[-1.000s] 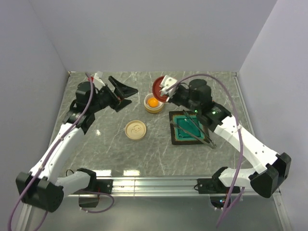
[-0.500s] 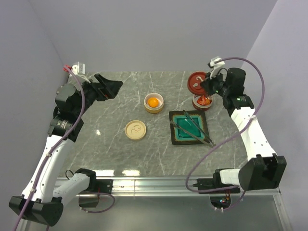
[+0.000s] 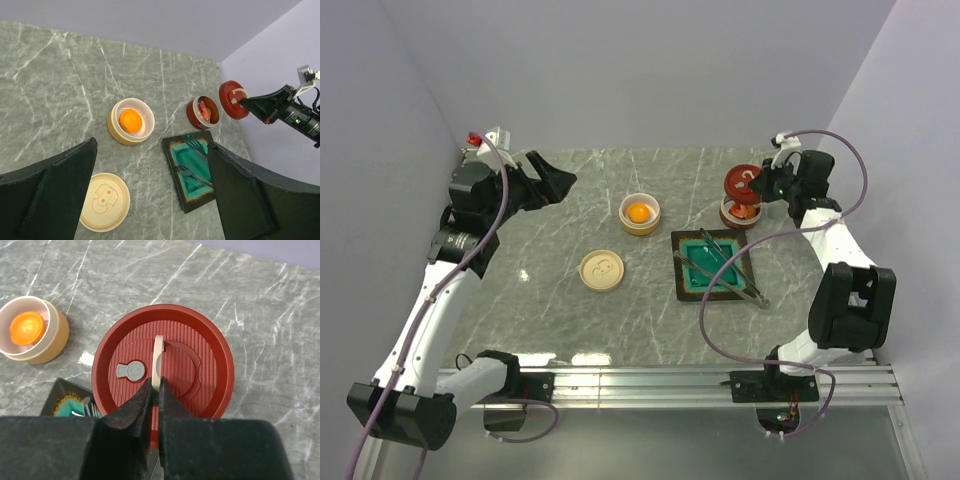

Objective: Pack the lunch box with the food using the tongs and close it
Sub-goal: Put the lid back on the lunch box

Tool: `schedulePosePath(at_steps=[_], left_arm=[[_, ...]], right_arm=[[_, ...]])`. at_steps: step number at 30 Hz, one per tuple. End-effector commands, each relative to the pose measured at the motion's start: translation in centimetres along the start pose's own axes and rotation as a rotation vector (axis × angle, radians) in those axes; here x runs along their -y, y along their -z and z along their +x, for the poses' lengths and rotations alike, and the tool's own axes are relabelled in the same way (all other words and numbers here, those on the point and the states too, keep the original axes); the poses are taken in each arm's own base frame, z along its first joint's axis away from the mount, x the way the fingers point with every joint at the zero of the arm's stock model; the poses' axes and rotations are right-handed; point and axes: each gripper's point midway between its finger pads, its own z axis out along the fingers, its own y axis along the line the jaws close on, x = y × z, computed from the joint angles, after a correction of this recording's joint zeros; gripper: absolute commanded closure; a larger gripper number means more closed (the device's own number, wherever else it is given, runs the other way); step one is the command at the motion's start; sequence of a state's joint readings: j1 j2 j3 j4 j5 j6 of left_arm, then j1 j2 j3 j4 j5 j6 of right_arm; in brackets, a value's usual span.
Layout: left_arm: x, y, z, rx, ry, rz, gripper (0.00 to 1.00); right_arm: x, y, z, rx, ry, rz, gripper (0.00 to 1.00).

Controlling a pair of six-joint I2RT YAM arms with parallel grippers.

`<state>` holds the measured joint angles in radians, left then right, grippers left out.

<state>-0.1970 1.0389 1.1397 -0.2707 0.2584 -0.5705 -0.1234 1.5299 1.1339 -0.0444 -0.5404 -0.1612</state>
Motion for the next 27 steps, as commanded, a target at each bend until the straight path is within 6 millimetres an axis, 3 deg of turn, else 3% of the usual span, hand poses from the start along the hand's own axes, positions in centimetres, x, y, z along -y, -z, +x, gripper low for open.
schedulePosePath(at_steps=[1,15,27], left_arm=[[1.3,0.3,-1.9,0.039,0.003,0.033,0.04],[0.4,-1.3,-1.0,-0.005,0.056,0.043,0.05],[-0.2,-1.7,-1.0,-0.013,0.055,0.049,0.08]], right_arm=[[0.6,-1.0,-1.4,0.082,0.032,0.002,1.00],[2.3,-3.4,3.1,0.030,-0.011,0.035,1.00],[3.5,-4.2,5.4,-0.055,-0.084,0.079,1.00]])
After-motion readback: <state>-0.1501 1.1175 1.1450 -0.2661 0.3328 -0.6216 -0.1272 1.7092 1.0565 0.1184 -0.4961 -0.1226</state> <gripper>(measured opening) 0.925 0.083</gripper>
